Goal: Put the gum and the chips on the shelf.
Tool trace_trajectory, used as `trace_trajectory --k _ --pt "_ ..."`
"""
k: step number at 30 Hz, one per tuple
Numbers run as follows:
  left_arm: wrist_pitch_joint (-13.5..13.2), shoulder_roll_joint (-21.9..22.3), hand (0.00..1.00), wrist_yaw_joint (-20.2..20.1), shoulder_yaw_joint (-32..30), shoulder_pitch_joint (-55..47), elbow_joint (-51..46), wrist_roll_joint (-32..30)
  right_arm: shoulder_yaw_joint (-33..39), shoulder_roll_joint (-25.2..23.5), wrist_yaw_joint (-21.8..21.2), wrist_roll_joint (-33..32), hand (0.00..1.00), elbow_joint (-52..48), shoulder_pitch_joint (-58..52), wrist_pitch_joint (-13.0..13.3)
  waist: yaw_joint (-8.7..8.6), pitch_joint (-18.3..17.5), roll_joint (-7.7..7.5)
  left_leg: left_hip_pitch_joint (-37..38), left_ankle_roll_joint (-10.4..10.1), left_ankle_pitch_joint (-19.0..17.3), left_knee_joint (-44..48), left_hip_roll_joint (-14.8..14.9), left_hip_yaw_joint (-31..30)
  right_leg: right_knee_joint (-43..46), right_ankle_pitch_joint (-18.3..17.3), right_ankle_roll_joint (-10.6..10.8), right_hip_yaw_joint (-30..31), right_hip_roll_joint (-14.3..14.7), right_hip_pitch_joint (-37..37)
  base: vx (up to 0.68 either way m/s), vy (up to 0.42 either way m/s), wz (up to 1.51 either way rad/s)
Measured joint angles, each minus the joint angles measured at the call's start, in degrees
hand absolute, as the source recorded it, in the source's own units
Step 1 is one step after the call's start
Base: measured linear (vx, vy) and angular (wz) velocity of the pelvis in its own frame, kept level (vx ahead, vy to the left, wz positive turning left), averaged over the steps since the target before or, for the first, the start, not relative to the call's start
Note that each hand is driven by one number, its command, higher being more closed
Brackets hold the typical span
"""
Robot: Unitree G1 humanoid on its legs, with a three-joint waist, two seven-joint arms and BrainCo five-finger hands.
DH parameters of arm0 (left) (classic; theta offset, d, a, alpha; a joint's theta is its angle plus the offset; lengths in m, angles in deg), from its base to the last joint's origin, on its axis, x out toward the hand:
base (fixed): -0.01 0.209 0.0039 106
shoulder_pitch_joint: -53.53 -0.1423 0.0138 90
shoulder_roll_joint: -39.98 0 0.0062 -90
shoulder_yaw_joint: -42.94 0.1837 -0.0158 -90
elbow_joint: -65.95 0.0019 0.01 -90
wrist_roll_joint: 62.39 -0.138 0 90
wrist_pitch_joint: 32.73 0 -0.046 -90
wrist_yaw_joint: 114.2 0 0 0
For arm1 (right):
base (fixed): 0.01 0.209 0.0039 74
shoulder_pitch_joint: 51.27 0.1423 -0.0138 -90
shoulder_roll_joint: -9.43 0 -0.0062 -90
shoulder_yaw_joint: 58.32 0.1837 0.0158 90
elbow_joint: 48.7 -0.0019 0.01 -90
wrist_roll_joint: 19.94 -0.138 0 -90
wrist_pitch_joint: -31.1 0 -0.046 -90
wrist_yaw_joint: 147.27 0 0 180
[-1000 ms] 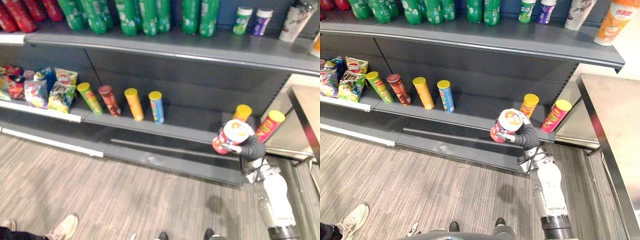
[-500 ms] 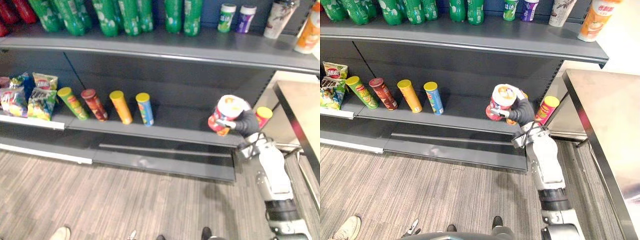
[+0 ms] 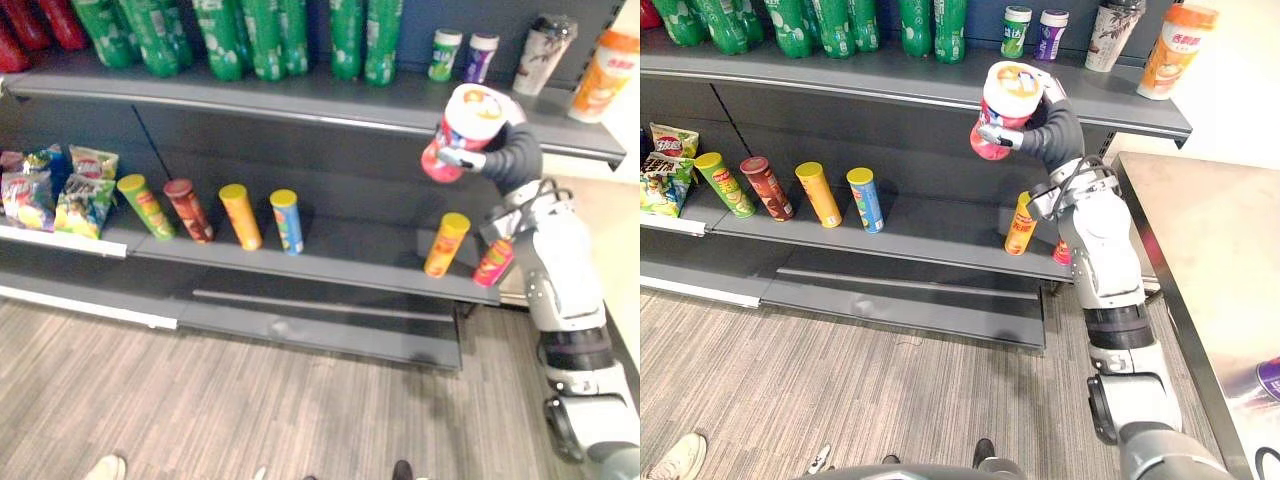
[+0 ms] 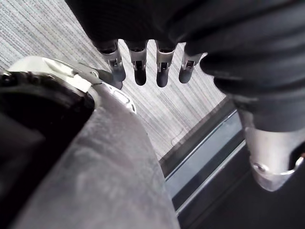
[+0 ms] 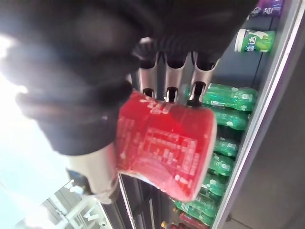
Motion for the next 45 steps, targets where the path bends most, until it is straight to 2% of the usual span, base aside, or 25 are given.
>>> trace_trajectory --k 3,5,7,9,12,20,28,29,30,32,34,36,45 --pt "0.2 0.0 0.00 0.1 0.1 0.3 0.0 -1.7 -1.2 0.1 1.6 0.2 1.00 7.9 3.7 -2.3 0.23 -0.7 -0.13 -0.1 0.0 0.4 0.0 0.0 -0.2 -0.2 0.1 -0.1 -0.2 0.0 0.0 0.00 -0.009 0.02" --pt "0.5 -0.1 0.00 0.2 0.2 0.4 0.0 -1.9 -1.9 0.1 2.2 0.4 1.00 12.0 5.3 -2.9 0.24 -0.8 -0.23 -0.2 -0.1 0.6 0.0 0.0 -0.7 -0.3 0.2 -0.2 -0.5 0.0 0.1 -0.01 -0.015 0.10" --pt "1.1 -0.2 0.00 0.3 0.2 1.0 -0.1 -1.9 -2.0 0.2 2.8 0.6 1.00 16.7 7.2 -2.9 0.51 -0.8 -0.28 -0.7 -0.1 0.9 0.0 0.0 -1.5 -0.6 0.4 -0.4 -1.2 0.0 0.1 -0.02 -0.018 0.16" --pt "1.4 -0.2 0.00 0.4 0.2 1.5 -0.3 -1.9 -2.0 1.1 3.9 0.6 1.00 23.8 10.8 -2.9 1.50 -0.8 -0.26 -0.9 -0.1 1.3 0.0 0.1 -1.8 -0.8 0.7 -0.6 -1.7 0.1 0.2 -0.03 -0.022 0.08" --pt "1.8 -0.2 0.00 0.4 0.3 1.5 -0.8 -1.9 -2.1 3.0 5.5 0.4 1.00 29.6 15.0 -2.8 1.76 -0.8 -0.24 -1.1 -0.1 1.8 0.0 0.2 -3.2 -0.8 0.7 -0.6 -2.9 0.1 0.7 -0.03 -0.022 0.21" --pt "3.1 -0.3 0.00 0.3 1.1 1.5 -2.0 -1.7 -4.2 7.9 8.6 -0.3 1.00 35.9 24.8 0.3 2.53 -0.7 -0.01 -2.8 -0.7 2.7 0.0 0.6 -4.6 -0.9 0.8 -0.7 -4.1 0.4 -0.2 -0.04 -0.016 0.10" --pt "4.1 -0.5 0.00 0.3 2.4 2.0 -2.6 -1.8 -4.4 11.8 8.5 -2.5 1.00 36.3 28.0 0.5 3.07 0.5 0.26 -2.7 -1.1 3.1 0.0 1.1 -4.6 -1.0 0.6 -0.5 -4.1 0.9 -0.1 0.00 0.000 0.00" --pt "4.0 -0.5 0.00 0.3 2.5 2.0 -2.7 -1.8 -4.7 11.8 8.4 -2.7 1.00 36.9 28.3 1.5 3.06 0.7 0.25 -2.7 -1.1 3.1 0.0 1.1 -4.6 -1.0 0.6 -0.6 -4.1 0.9 -0.1 0.00 0.000 0.00" --pt "4.0 -0.6 0.00 0.2 3.1 2.1 -2.9 -1.8 -5.1 11.8 8.1 -4.3 1.00 38.6 28.9 4.5 3.09 1.1 0.29 -2.7 -1.1 3.1 0.0 1.1 -4.7 -1.0 0.7 -0.6 -4.2 0.9 -0.1 0.00 0.000 0.00" --pt "4.0 -0.7 0.00 0.3 3.6 2.2 -3.0 -1.5 -5.4 11.8 8.4 -4.4 1.00 38.7 29.5 7.2 3.15 1.5 0.34 -2.8 -1.1 3.1 0.0 1.1 -4.8 -1.0 0.8 -0.8 -4.4 0.9 -0.1 0.02 -0.008 0.05" --pt "4.1 -0.9 0.00 0.2 4.1 2.6 -3.0 -1.4 -5.6 11.8 9.1 -4.4 1.00 38.7 30.2 11.3 3.43 1.9 0.36 -2.9 -1.1 3.1 0.0 1.1 -5.1 -1.1 0.8 -0.8 -4.7 0.9 -0.1 0.03 -0.011 0.07" --pt "4.1 -0.9 0.00 0.2 4.1 3.0 -3.0 -1.3 -5.6 11.8 9.0 -4.4 1.00 38.4 30.9 13.3 3.45 2.5 0.35 -3.0 -1.1 3.1 0.0 1.1 -5.4 -1.0 0.8 -0.8 -4.9 0.9 0.0 0.02 -0.008 0.08" --pt "3.4 -2.0 0.00 0.1 5.9 3.3 -4.1 -1.6 -6.5 11.8 6.9 -4.0 1.00 38.6 30.9 13.6 3.40 4.9 0.53 -4.0 -0.8 3.5 0.0 1.1 -6.2 -0.7 0.8 -0.9 -5.7 0.8 -0.7 0.01 -0.004 0.05"
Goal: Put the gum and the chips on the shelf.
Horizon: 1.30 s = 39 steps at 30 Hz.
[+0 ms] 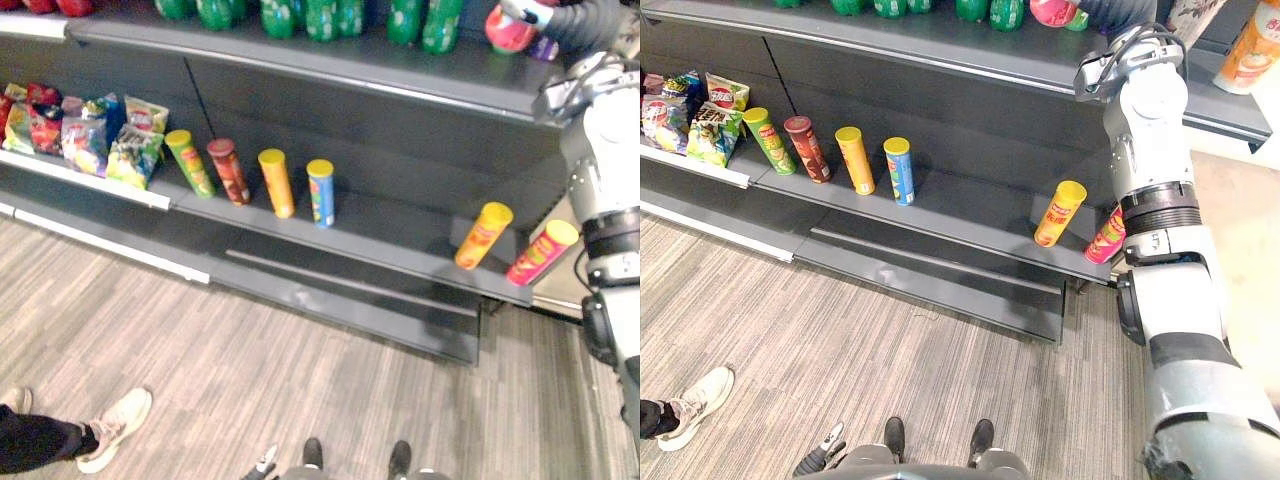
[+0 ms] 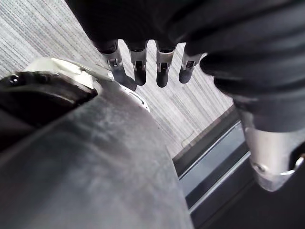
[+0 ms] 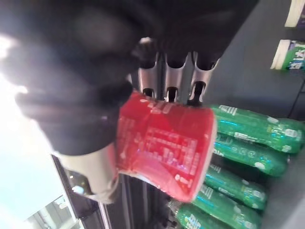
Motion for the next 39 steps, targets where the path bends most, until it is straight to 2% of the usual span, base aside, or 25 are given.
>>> trace_trajectory --k 13,17,21,24,39 --pt "-0.6 -0.5 0.00 -0.2 2.7 0.6 -1.9 0.1 -2.2 3.2 4.1 -0.2 1.00 4.5 2.2 0.9 -0.45 4.3 1.24 -3.7 -0.2 0.8 0.0 -0.1 -1.4 1.8 -0.2 -0.2 -1.0 -0.4 -3.9 0.00 -0.002 0.04" --pt "-0.6 -0.4 0.00 -0.2 3.0 0.9 -2.6 0.3 -2.2 4.7 5.1 -0.6 1.00 4.7 6.3 2.5 -0.41 6.0 1.98 -4.1 0.0 1.2 0.0 -0.1 -1.5 2.0 -0.2 -0.3 -1.2 -0.4 -4.4 0.00 -0.002 0.01" --pt "-0.7 -0.5 0.00 -0.3 3.3 0.9 -3.0 0.5 -2.2 4.8 5.3 -0.6 1.00 4.6 7.1 3.6 -0.44 6.6 2.06 -4.7 0.0 1.2 0.0 -0.2 -1.5 2.2 -0.2 -0.3 -1.2 -0.5 -5.0 0.02 0.000 0.00" --pt "-1.0 -0.4 0.00 -0.4 3.3 1.1 -3.3 0.6 -2.2 5.1 5.2 -0.7 1.00 4.5 7.1 3.6 -0.43 7.5 2.32 -5.1 0.0 1.3 0.0 -0.2 -1.5 2.5 -0.2 -0.3 -1.2 -0.6 -5.4 0.00 0.000 0.00" --pt "-1.4 -0.4 0.00 -0.3 3.7 1.1 -3.2 0.2 -2.0 5.1 3.6 -0.8 1.00 3.8 6.9 3.4 -0.66 7.6 2.46 -3.6 0.1 1.5 0.0 -0.2 -0.1 2.9 -0.2 -0.3 0.4 -0.6 -4.9 0.01 0.003 -0.03"
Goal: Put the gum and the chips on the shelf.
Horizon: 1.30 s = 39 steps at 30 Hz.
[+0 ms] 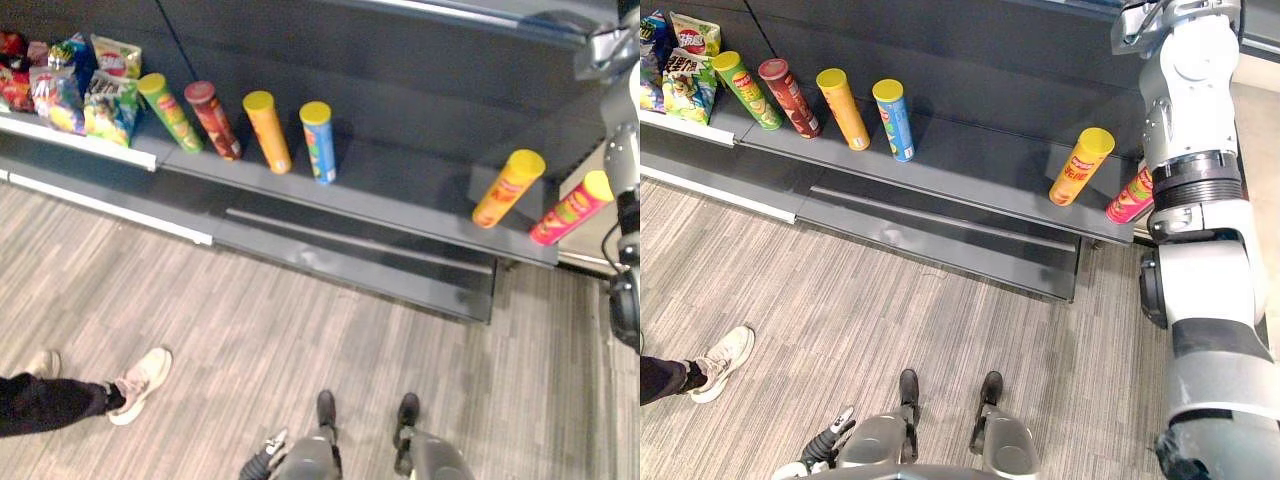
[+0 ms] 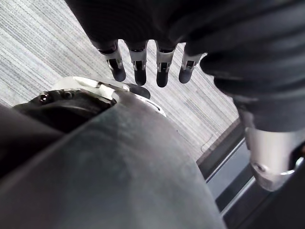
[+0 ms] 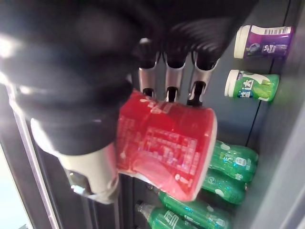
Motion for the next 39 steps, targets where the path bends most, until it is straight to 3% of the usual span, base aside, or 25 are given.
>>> trace_trajectory --k 10,15,20,24,31,34,39 --pt "-0.3 0.1 0.00 0.2 0.0 -0.1 0.2 -0.2 2.2 -0.1 -2.5 -2.2 1.00 -4.2 -4.3 -0.7 -0.02 -0.1 -0.03 2.2 -0.3 -0.2 0.0 0.3 0.5 -1.2 0.0 0.1 0.8 0.5 2.4 0.01 -0.003 -0.04" --pt "-0.3 0.0 0.00 0.2 0.0 -0.1 1.1 -0.2 4.6 -4.1 -3.7 -2.5 1.00 -9.1 -7.9 -2.9 -0.46 -1.1 -0.31 2.8 -0.4 -0.3 0.0 0.8 1.7 -2.3 0.4 0.1 1.8 1.1 2.9 0.03 -0.017 -0.11" --pt "-0.2 0.1 0.00 0.3 -0.6 -0.2 3.0 -1.0 6.6 -11.8 -4.9 -4.7 1.00 -18.9 -17.6 -8.4 -0.90 -3.8 -0.62 4.1 -1.1 -0.9 0.0 1.4 2.5 -3.3 0.6 -0.2 2.6 2.0 4.1 0.06 -0.029 -0.10" --pt "-0.4 0.0 0.00 0.4 -1.2 -0.2 4.7 -2.7 6.5 -19.3 -5.9 -5.6 1.00 -28.6 -27.0 -14.7 -1.28 -6.2 -1.56 5.0 -1.7 -1.4 0.0 2.2 3.9 -4.0 0.6 -0.2 3.9 2.9 4.7 0.04 -0.029 -0.17" --pt "-1.0 0.0 0.00 1.5 -2.9 -0.2 7.3 -2.6 1.3 -25.6 -5.9 -11.9 1.00 -42.5 -40.6 -23.8 -2.13 -8.1 -2.70 6.2 -2.1 -2.1 0.0 2.9 6.5 -4.1 0.7 -0.3 6.3 3.7 4.7 0.01 -0.016 -0.20" --pt "-1.2 -0.1 0.00 1.9 -3.4 -0.8 7.6 -2.3 -3.4 -27.2 -6.3 -13.5 1.00 -45.4 -46.3 -26.5 -2.66 -9.0 -3.25 6.8 -2.3 -2.4 0.0 3.0 7.2 -4.0 0.7 -0.3 7.2 4.0 4.8 0.02 0.001 -0.15" --pt "-1.8 -0.3 0.00 2.9 -3.4 -1.2 8.0 -2.1 -7.5 -28.0 -8.9 -14.0 1.00 -47.3 -52.7 -27.8 -3.02 -10.0 -3.88 6.9 -2.5 -2.8 0.0 3.0 8.2 -4.0 0.8 -0.2 8.2 4.1 4.5 0.01 0.006 -0.10"
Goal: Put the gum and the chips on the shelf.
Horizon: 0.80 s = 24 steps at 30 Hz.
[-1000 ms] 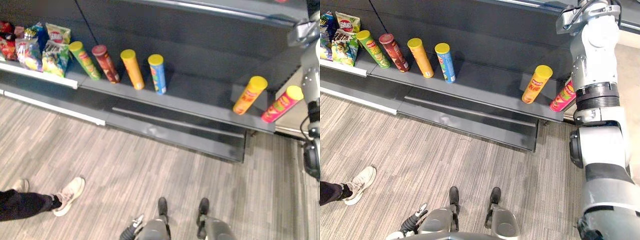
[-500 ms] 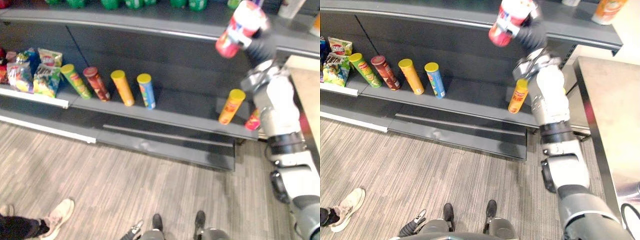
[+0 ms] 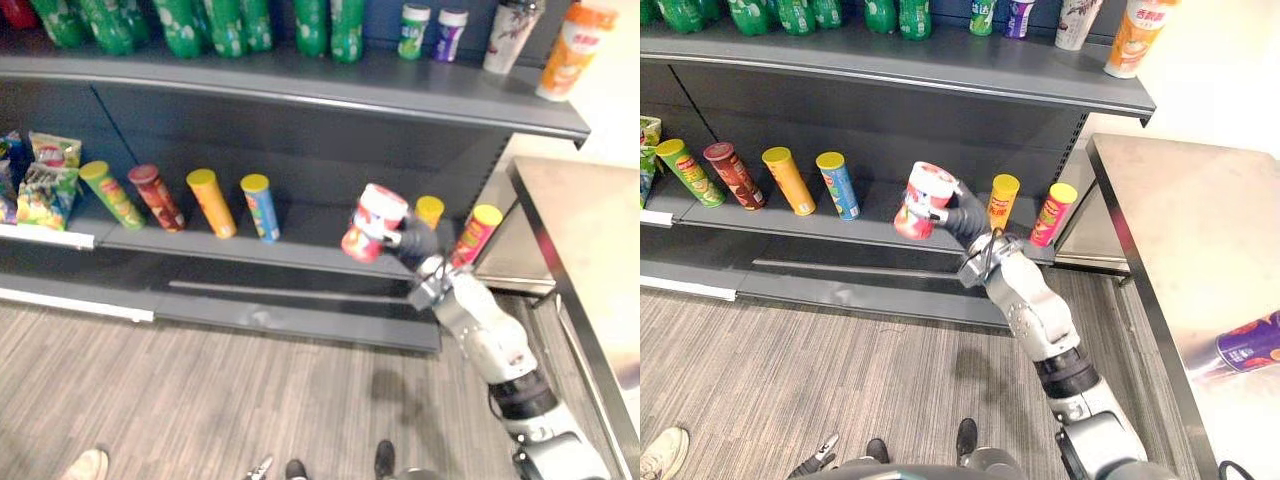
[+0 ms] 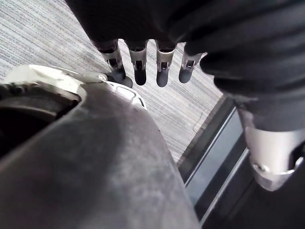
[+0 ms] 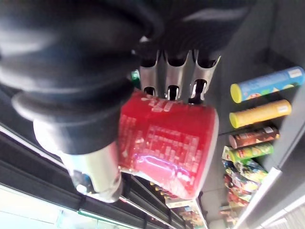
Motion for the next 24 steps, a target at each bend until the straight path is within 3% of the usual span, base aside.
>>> trace_trajectory --k 4,5,10,15,21,24 --pt "-1.0 0.0 0.00 0.4 0.0 0.1 1.5 0.4 -2.1 -0.1 -2.4 0.0 1.00 -0.3 -3.0 -0.3 -0.13 -1.1 -0.16 0.0 -0.1 -0.2 0.0 0.0 0.4 -0.1 0.0 0.0 0.4 0.0 0.0 0.03 0.008 -0.04" --pt "-1.1 -0.3 0.00 2.1 0.5 0.0 3.5 0.5 -6.3 -0.2 -3.6 0.0 1.00 -2.3 -7.3 -0.3 -0.44 -3.9 -0.31 -0.2 -0.1 -0.5 0.0 -0.1 1.4 0.0 0.2 -0.3 1.0 0.0 -0.8 0.00 0.000 0.00" --pt "-1.1 -0.3 0.00 2.1 0.5 0.0 3.5 0.5 -6.2 -0.1 -3.6 0.0 1.00 -2.2 -7.4 -0.3 -0.50 -3.9 -0.31 -0.1 -0.1 -0.4 0.0 -0.1 1.4 -0.1 0.2 -0.3 1.1 0.0 -0.8 0.00 0.000 0.00" --pt "-1.2 0.0 0.00 2.2 0.4 0.0 3.7 0.5 -4.2 -0.2 -4.1 0.1 1.00 -1.5 -11.8 1.5 -0.39 -4.0 0.22 0.4 -0.1 -0.9 0.0 -0.2 1.1 -1.9 0.3 -0.1 0.3 0.0 1.3 0.02 0.005 0.07" --pt "-1.7 0.6 0.00 2.1 -1.0 -0.1 3.8 0.5 4.3 -0.1 -5.5 1.5 1.00 2.7 -14.1 6.5 -0.05 -3.8 1.16 0.9 -0.1 -1.7 0.4 -0.3 1.1 -3.4 0.3 -0.1 -0.6 0.0 2.2 0.07 0.006 0.02" --pt "-1.8 1.2 0.00 2.1 -1.8 -0.1 3.8 0.3 6.4 0.0 -6.1 5.7 1.00 2.8 -14.1 10.0 0.05 -4.0 2.02 1.5 0.0 -1.7 0.4 -0.1 1.3 -3.2 0.5 -0.4 -0.5 0.1 2.4 0.09 -0.003 -0.06"
